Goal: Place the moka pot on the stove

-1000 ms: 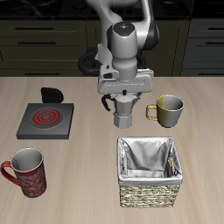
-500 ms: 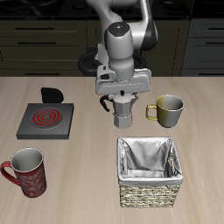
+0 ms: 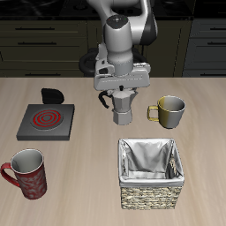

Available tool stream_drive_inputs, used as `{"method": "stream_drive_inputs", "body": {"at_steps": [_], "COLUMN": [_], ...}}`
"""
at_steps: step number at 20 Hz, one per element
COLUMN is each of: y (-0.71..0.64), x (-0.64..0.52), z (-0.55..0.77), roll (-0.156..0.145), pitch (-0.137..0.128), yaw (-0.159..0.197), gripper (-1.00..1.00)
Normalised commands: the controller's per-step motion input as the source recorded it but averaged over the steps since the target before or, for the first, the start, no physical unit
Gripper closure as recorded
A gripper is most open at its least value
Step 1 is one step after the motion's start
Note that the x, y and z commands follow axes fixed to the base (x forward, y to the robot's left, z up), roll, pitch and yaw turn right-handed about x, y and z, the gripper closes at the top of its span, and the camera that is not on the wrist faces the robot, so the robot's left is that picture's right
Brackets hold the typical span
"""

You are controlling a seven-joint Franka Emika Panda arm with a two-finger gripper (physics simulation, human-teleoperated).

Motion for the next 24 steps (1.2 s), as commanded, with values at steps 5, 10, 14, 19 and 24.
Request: {"method": "stream_drive_inputs", "body": {"at_steps": [5, 10, 14, 19, 24], "y": [-0.11, -0.17, -0.12, -0.12, -0.18], "x": [-0.14, -0.15, -0.09, -0.04, -0.02], "z": [0.38, 0.41, 0.2, 0.08, 0.14], "roll": [0.002, -0.012, 0.001, 0.008, 0.01], "pitch": [-0.087, -0.058, -0.036, -0.006, -0.013], "yaw": [0.031, -0.013, 0.006, -0.004, 0.001], "gripper": [1.0, 1.0, 1.0, 1.0, 1.0]}}
